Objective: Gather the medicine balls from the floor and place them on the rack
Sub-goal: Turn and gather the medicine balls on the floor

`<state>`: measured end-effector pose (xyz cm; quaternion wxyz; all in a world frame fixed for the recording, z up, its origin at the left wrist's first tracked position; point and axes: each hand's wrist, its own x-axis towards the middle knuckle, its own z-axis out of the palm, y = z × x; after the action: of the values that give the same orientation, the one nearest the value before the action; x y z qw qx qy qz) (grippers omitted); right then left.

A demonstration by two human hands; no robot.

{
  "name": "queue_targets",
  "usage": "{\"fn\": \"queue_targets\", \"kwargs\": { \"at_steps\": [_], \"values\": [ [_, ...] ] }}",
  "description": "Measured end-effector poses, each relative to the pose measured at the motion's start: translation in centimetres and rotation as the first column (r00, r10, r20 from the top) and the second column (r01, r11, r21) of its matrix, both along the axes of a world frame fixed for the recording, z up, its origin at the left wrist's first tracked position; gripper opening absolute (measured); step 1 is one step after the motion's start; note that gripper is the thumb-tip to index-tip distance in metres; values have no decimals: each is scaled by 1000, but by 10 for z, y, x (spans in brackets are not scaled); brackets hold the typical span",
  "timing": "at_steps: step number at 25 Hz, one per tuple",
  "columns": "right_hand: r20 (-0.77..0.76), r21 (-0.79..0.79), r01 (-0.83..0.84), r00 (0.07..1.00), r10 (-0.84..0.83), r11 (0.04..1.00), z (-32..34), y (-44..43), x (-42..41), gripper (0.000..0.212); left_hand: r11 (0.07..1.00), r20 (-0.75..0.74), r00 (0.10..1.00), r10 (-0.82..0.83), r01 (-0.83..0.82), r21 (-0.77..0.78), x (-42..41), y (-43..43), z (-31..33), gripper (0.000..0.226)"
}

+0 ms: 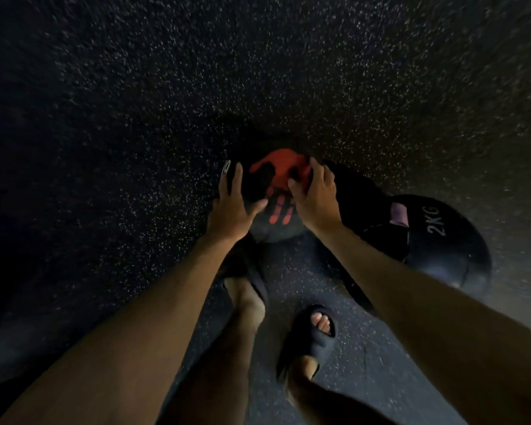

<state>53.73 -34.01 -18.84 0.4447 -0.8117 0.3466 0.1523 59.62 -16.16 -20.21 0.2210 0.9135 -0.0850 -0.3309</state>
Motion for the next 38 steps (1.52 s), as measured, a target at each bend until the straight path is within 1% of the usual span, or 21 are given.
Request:
{"fn": "queue_targets", "kwargs": {
  "at_steps": [1,4,5,7,9,12,14,15,18,21,22,24,26,27,29,30,32,33,34,36,38],
  "values": [
    [27,-35,-41,999,42,999,1,2,-7,76,998,-34,999,18,-16,54,23,-10,-3,93],
    [-11,-56,-155,988,155,986,4,13,-26,89,982,-95,992,79,-61,179,84,-39,-2,89],
    [-14,-51,-148,989,147,988,2,15,-20,92,975,-101,990,101,-79,208,102,-48,0,87],
    [-33,-7,-63,997,63,998,4,18,14,92,969,-106,991,83,-55,241,130,-54,7,82],
    [-58,7,-3,998,4,1000,9,12,54,90,984,-80,997,-12,26,174,140,-48,12,82],
    [-147,-29,-21,989,17,999,11,-9,111,86,991,-89,989,-120,125,46,144,-33,17,98],
    [-178,-45,-43,983,35,998,7,-23,146,84,983,-88,980,-177,180,26,145,-37,18,109],
    [-184,-51,-37,983,27,998,4,-29,166,83,982,-67,980,-187,189,24,153,-44,18,111],
    [-198,-64,32,979,-44,997,-3,-49,219,79,981,-7,983,-183,183,68,195,-67,15,102],
    [-93,-75,39,995,-46,996,-5,-66,236,74,971,-20,981,-192,193,144,247,-89,14,94],
    [-33,-94,8,999,-11,996,-6,-68,233,72,974,-33,986,-161,165,157,264,-99,13,91],
    [40,-174,-111,992,120,978,-8,-69,221,71,978,-55,995,-84,92,188,293,-122,11,85],
    [49,-226,-200,975,216,954,-11,-79,216,76,977,-77,997,-20,36,208,320,-152,8,83],
    [53,-205,-202,975,217,958,-11,-90,221,78,975,-81,997,-13,30,219,331,-166,6,82],
    [52,-116,-163,984,170,980,-10,-113,239,81,974,-50,998,-40,50,223,346,-186,5,79],
    [31,-76,-149,988,152,986,-10,-127,251,81,979,-8,998,-61,61,195,350,-192,4,77],
    [-44,-26,-121,992,120,992,-12,-157,275,80,994,96,990,-100,95,57,347,-191,6,79],
    [-74,-10,-93,993,92,996,-14,-169,288,80,990,126,982,-140,143,-16,341,-187,9,84],
    [-96,5,-51,994,52,999,-17,-180,301,79,976,148,969,-200,210,-53,335,-183,11,88],
    [-134,29,76,988,-71,997,-20,-197,331,76,953,158,945,-288,299,-49,336,-181,9,93],
    [-125,21,139,983,-136,990,-18,-206,351,74,964,97,962,-254,260,-59,353,-192,6,94]
  ]
}}
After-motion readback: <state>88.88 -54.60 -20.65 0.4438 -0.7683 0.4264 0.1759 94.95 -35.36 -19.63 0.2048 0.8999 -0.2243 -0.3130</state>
